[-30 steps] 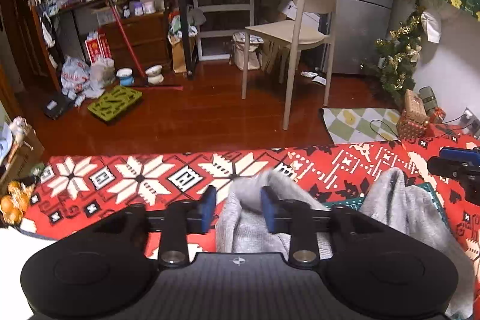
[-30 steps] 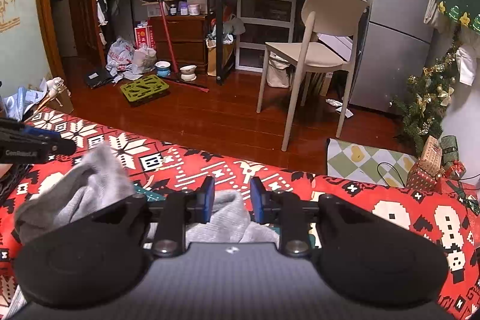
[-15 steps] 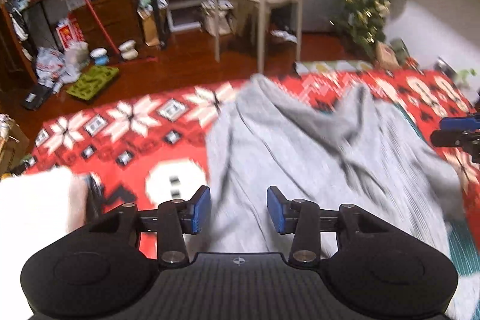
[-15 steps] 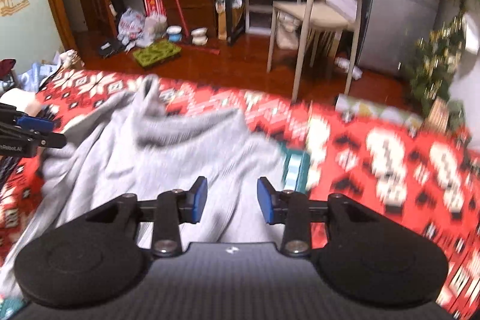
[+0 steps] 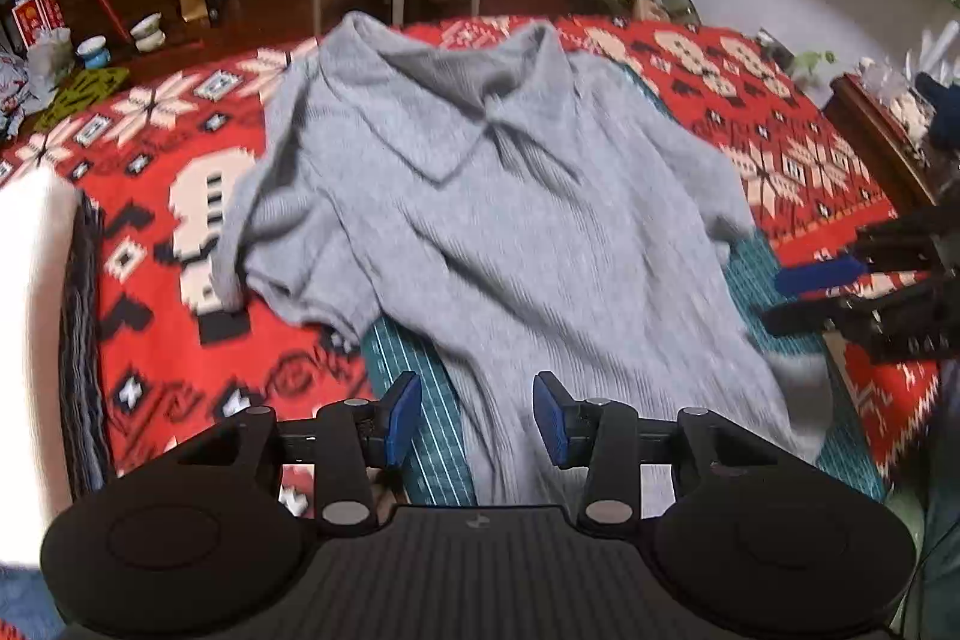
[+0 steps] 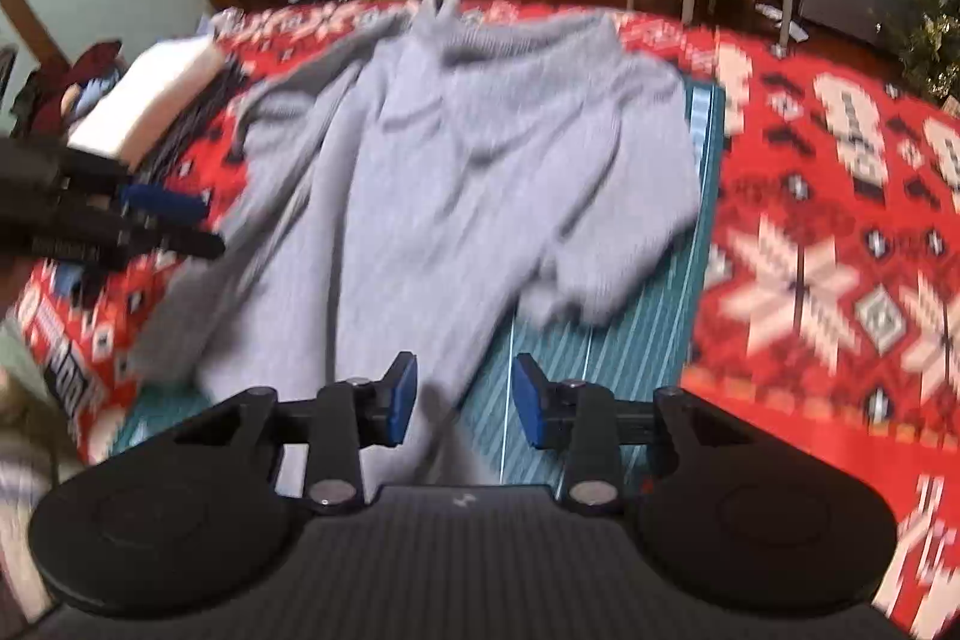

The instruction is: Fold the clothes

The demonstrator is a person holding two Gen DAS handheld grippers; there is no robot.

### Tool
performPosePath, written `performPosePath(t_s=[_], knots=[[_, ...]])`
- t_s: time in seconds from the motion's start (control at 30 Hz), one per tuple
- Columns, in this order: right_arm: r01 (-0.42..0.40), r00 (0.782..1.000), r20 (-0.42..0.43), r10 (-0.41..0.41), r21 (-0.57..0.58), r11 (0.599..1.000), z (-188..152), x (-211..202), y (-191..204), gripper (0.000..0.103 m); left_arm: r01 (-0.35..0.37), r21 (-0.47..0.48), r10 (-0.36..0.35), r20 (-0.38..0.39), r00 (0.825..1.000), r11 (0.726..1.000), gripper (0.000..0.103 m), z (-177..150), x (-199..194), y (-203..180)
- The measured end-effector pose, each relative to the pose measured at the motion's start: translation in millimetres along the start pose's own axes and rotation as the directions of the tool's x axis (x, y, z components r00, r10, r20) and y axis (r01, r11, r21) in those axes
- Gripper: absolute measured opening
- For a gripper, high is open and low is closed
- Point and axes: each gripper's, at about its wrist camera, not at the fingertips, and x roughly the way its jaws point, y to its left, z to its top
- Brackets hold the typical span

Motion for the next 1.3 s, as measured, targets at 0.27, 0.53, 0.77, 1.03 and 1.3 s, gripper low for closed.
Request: performPosePath(t_s=[0.27,0.53,0.77,1.03,1.3], knots=[[0.038,0.999,0.0,-0.038,-0.058,0.998,-40,-14,0,0.031,0.017,-0.068,-0.018,-0.019,1.0,0.998,0.043,-28,-16,8],[0.083,0.996,-0.015,-0.085,-0.072,0.994,-55,-6,3,0.006,0.031,-0.188,-0.014,0.093,0.996,0.982,0.044,-53,-41,32],[0.135,0.99,-0.03,-0.136,-0.012,0.991,-67,-18,-3,0.003,0.068,-0.17,-0.049,0.117,0.992,0.983,0.046,-52,-46,26],[0.211,0.977,-0.036,-0.209,0.08,0.974,-77,-31,-25,0.003,0.087,-0.078,-0.081,0.073,0.994,0.993,0.047,-61,-30,-1],[0.201,0.98,-0.018,-0.2,0.112,0.973,-77,-35,-30,0.003,0.074,-0.134,-0.06,0.101,0.993,0.988,0.003,-59,-26,-3]])
